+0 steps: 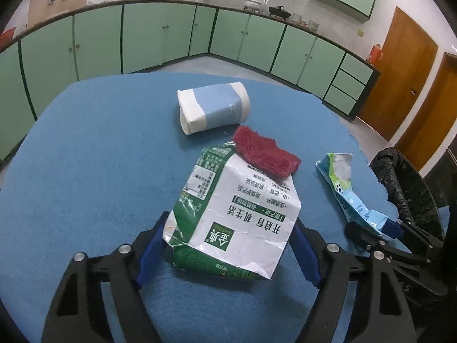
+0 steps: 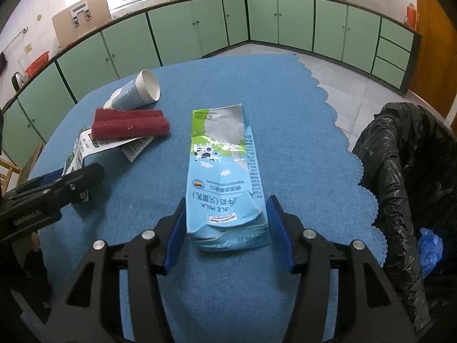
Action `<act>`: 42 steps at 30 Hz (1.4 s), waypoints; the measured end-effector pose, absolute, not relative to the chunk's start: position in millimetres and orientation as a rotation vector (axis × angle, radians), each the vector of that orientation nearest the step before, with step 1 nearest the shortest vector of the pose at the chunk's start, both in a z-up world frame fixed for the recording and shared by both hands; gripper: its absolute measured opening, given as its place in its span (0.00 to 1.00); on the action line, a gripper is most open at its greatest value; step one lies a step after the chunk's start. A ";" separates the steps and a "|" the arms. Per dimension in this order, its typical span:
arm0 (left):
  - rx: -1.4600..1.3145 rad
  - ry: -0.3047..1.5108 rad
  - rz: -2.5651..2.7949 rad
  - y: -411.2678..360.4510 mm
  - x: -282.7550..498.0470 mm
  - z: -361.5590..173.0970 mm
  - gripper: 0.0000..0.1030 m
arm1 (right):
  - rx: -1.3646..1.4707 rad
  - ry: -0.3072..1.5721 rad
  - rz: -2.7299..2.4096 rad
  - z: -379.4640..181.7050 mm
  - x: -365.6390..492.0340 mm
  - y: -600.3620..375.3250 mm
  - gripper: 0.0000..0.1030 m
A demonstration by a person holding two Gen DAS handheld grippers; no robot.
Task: Collect trash
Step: 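Grasp the green-and-white milk bag with the left tool while the right tool grasps the blue milk carton, then carry the bag and carton over the bin and open both tools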
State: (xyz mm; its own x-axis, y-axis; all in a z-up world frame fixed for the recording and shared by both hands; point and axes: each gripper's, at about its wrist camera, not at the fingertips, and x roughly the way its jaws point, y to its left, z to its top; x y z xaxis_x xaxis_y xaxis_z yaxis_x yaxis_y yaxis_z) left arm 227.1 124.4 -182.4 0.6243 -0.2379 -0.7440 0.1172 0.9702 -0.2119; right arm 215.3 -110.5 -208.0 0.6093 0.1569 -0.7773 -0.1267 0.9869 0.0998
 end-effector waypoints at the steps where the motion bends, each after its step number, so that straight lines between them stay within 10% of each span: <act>1: -0.157 0.876 -0.193 125.0 223.6 -181.9 0.75 | 0.043 0.900 0.167 -208.0 215.2 -111.7 0.52; 24: -0.140 0.928 -0.106 123.8 226.4 -181.1 0.84 | 0.058 0.908 0.208 -204.2 232.7 -110.2 0.67; 29: -0.132 0.909 -0.107 122.5 227.0 -186.1 0.73 | 0.001 0.920 0.203 -204.6 241.9 -109.4 0.50; 42: -0.131 0.819 -0.082 127.6 197.7 -157.8 0.72 | 0.022 0.875 0.216 -180.1 221.7 -120.7 0.49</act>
